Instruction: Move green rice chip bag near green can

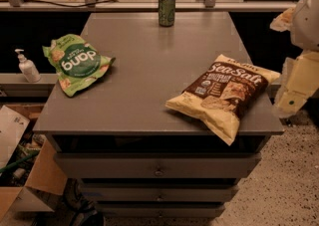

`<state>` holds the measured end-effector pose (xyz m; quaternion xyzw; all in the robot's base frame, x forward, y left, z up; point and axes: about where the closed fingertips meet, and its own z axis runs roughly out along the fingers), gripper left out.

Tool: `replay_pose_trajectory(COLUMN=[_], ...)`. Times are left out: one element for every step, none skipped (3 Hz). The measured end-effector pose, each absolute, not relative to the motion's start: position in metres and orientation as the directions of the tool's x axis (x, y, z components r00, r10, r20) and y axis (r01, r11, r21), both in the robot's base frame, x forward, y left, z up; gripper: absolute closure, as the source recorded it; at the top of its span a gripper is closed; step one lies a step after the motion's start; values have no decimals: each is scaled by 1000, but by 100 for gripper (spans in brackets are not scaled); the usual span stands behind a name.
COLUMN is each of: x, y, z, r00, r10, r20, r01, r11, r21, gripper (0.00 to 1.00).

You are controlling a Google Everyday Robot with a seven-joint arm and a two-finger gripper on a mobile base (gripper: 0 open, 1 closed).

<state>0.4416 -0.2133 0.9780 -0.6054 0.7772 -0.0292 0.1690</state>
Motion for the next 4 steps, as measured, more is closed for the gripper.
replay_pose_trajectory(x=[453,463,467,467], y=[-185,-139,-74,-74], z=[977,976,981,982], r00=[-161,-119,-65,-62], r10=[-941,-919,-885,-883], r20=[-297,-377,-462,-464], r01=[-938,-940,-942,-942], r11=[240,226,207,206], r21=[-250,-254,-265,-266], gripper=[0,0,0,0])
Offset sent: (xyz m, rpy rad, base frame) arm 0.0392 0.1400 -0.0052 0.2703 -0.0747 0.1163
